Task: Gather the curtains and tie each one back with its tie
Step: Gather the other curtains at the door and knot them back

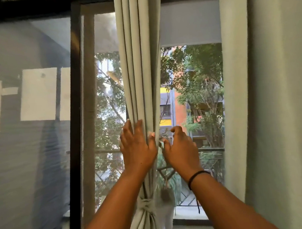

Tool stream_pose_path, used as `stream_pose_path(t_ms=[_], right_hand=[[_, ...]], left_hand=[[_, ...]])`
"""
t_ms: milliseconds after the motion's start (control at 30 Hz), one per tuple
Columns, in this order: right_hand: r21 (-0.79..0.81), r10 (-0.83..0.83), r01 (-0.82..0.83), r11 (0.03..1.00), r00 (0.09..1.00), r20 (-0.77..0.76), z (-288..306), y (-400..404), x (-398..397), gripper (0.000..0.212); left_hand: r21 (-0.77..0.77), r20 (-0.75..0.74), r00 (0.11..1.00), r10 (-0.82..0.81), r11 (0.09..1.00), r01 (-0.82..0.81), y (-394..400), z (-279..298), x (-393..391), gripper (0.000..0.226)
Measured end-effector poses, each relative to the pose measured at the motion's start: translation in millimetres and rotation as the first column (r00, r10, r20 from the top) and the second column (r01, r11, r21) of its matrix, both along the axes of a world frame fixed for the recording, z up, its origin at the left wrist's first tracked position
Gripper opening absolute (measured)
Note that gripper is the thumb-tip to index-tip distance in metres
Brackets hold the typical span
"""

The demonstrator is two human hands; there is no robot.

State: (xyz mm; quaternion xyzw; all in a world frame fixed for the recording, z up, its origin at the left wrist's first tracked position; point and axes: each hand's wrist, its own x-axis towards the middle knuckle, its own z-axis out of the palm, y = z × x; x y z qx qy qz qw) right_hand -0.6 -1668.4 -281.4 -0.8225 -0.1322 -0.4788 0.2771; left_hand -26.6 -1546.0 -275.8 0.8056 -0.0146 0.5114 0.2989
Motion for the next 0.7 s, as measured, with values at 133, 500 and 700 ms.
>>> stream_pose_path(t_ms=[133, 500, 700], right_hand=[[-0.003, -0.133, 0.133, 0.991, 0.991, 0.002, -11, -28, -35, 0.037], [-0.219, -0.409, 0.375, 0.901, 0.902, -0.136, -81, -117, -105, 0.044], [-0.213, -0.435, 0.405, 0.889, 0.892, -0.120, -88, -193, -113, 0.046]], left_hand=[[0.115, 0.005, 1.000, 0.018, 0.993, -0.019, -21, -18, -25, 0.057], [0.134, -0.292, 0.936, -0.195, 0.961, 0.242, -106, -65, -74, 0.051], [0.057, -0.351, 0.872, -0.340, 0.922, 0.383, -179, -62, -66, 0.055]])
